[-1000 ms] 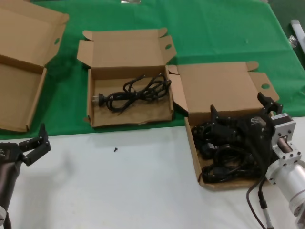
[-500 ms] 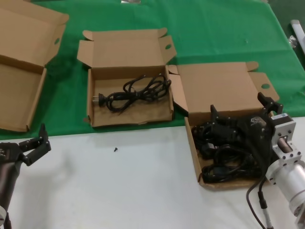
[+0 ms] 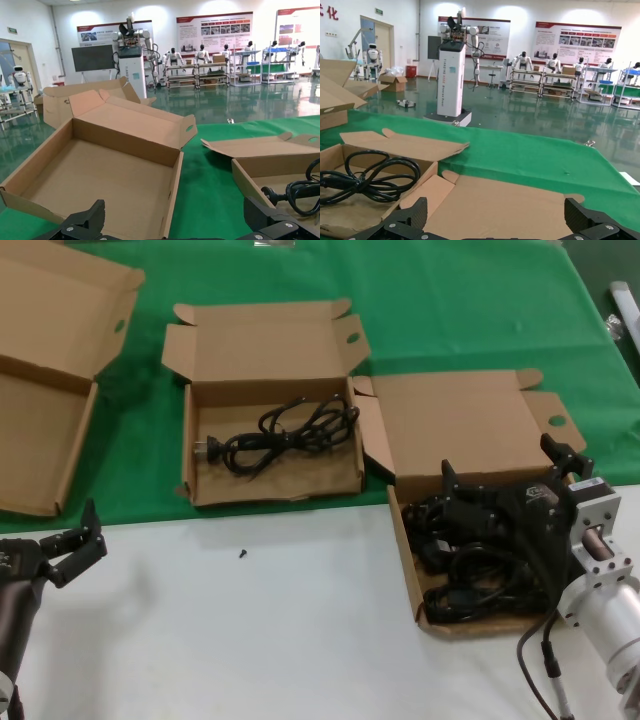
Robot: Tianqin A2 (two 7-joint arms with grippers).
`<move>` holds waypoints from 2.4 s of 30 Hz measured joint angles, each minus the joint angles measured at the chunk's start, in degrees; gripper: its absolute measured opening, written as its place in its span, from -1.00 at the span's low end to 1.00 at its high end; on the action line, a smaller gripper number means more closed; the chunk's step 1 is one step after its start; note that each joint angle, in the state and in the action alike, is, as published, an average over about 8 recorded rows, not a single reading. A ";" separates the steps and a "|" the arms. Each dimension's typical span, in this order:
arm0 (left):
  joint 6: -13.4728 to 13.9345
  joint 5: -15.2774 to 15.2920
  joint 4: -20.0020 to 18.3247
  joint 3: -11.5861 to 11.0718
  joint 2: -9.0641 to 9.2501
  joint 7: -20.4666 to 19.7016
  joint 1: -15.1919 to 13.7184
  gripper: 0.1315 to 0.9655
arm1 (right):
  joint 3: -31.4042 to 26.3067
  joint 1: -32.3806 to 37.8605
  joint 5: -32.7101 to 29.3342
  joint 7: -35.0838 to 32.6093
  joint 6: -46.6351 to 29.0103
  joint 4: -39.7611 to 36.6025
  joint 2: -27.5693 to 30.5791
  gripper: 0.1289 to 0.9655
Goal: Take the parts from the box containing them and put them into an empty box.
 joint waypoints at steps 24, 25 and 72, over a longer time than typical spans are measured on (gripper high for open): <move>0.00 0.00 0.00 0.00 0.00 0.00 0.00 1.00 | 0.00 0.00 0.00 0.00 0.00 0.00 0.00 1.00; 0.00 0.00 0.00 0.00 0.00 0.00 0.00 1.00 | 0.00 0.00 0.00 0.00 0.00 0.00 0.00 1.00; 0.00 0.00 0.00 0.00 0.00 0.00 0.00 1.00 | 0.00 0.00 0.00 0.00 0.00 0.00 0.00 1.00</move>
